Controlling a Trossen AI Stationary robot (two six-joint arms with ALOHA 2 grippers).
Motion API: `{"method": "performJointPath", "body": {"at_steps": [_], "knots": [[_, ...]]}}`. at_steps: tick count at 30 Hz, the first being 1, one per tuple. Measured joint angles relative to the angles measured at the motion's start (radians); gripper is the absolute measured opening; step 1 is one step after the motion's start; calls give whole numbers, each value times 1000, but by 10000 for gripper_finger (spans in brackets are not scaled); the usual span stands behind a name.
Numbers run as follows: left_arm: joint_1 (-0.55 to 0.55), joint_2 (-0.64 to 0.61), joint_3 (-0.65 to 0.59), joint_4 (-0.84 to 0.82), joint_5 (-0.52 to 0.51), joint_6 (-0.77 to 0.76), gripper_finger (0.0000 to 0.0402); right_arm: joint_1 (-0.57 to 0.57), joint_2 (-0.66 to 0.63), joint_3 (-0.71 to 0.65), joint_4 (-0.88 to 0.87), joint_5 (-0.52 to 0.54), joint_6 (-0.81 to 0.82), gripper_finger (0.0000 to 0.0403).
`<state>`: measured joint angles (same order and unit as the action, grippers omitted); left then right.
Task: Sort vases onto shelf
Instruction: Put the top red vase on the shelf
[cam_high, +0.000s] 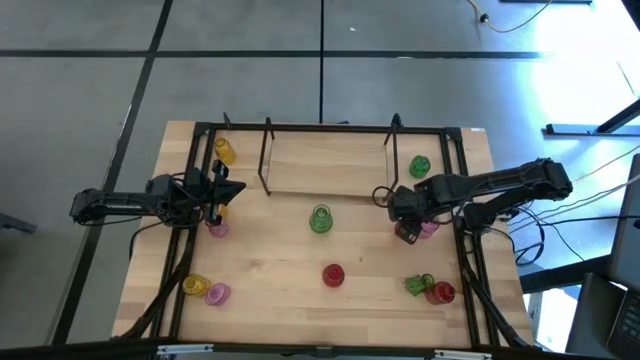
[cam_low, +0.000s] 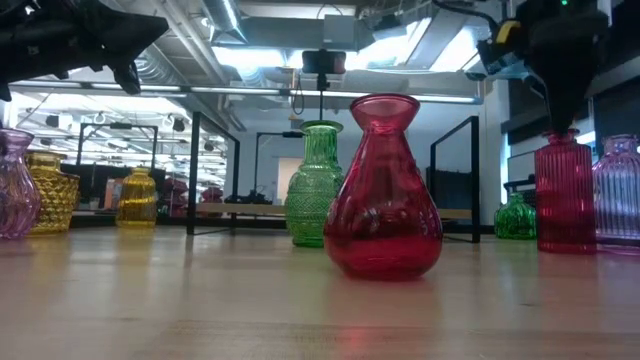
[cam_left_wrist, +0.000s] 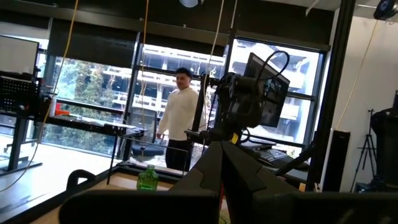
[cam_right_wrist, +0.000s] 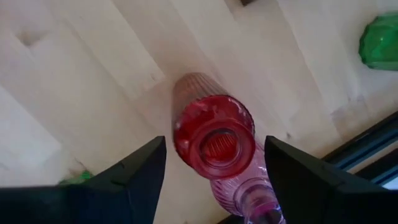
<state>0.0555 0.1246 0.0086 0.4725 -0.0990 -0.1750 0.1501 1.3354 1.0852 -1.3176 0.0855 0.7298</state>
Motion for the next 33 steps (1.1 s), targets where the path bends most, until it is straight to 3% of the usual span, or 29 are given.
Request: {"method": "performJointPath", "body": {"at_steps": [23,27,33], "knots": [[0,0,0,-1,0,0,1,0,-39,-34,30,-21,-16,251],[0,0,0,0,0,0,1,0,-39,-34,30,-26,-17,224],[0,0,0,0,0,0,1,0,-39,-33,31,-25,-29,146]]}}
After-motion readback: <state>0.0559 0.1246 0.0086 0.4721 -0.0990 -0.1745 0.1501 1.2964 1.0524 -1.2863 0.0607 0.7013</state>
